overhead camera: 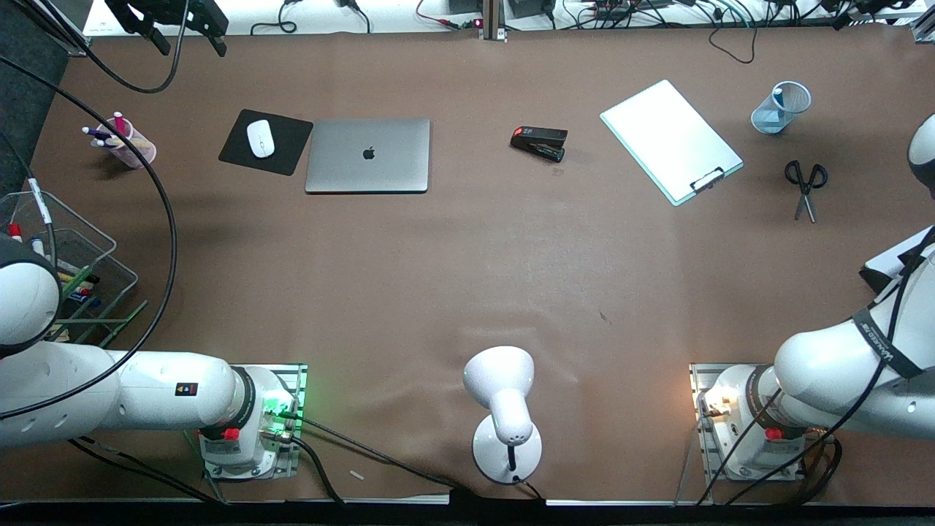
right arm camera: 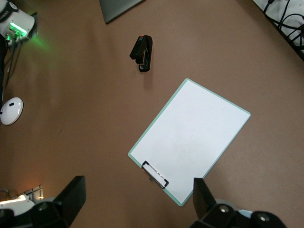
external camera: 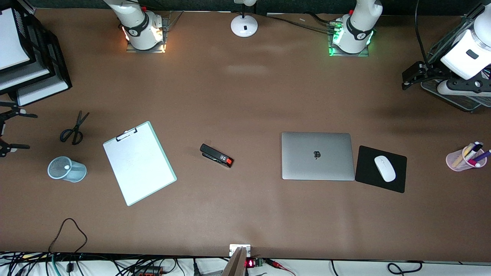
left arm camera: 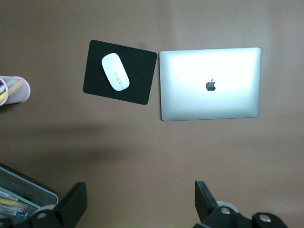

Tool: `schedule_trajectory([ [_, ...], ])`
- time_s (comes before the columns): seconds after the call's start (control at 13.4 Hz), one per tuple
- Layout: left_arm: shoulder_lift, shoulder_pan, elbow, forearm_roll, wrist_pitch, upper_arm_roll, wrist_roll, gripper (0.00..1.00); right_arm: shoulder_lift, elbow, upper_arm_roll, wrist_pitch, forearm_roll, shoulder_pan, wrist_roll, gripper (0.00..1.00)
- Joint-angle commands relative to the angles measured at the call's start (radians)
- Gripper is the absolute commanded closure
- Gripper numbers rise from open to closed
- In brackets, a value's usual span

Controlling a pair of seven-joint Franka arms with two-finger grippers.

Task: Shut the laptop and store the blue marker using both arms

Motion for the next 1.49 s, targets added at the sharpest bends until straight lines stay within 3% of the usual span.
schedule_trajectory([
  [0.0, 0.012, -0.001, 0.031, -0.009, -0.025, 0.005, 0.024, 0.00, -0.068, 0.000, -0.002, -0.014, -0.098, 0.105, 0.179, 0.00],
  [0.22, 0.012, -0.001, 0.031, -0.009, -0.026, 0.005, 0.024, 0.00, -0.134, -0.032, 0.001, -0.009, -0.198, 0.217, 0.416, 0.00],
  [0.52, 0.012, -0.001, 0.031, -0.009, -0.035, 0.005, 0.024, 0.00, -0.231, -0.171, -0.001, 0.015, -0.319, 0.334, 0.807, 0.00],
  [0.67, 0.011, -0.001, 0.031, -0.009, -0.035, 0.005, 0.022, 0.00, -0.247, -0.214, -0.001, 0.023, -0.353, 0.345, 0.895, 0.00],
  [0.89, 0.012, -0.001, 0.031, -0.009, -0.035, 0.005, 0.024, 0.00, -0.302, -0.366, -0.001, 0.167, -0.426, 0.363, 0.994, 0.00],
  [1.19, 0.012, -0.001, 0.031, -0.009, -0.035, 0.005, 0.024, 0.00, -0.412, -0.648, -0.001, 0.438, -0.439, 0.366, 1.157, 0.00],
  [1.41, 0.012, -0.001, 0.031, -0.009, -0.035, 0.005, 0.024, 0.00, -0.434, -0.691, -0.001, 0.456, -0.487, 0.366, 1.342, 0.00],
])
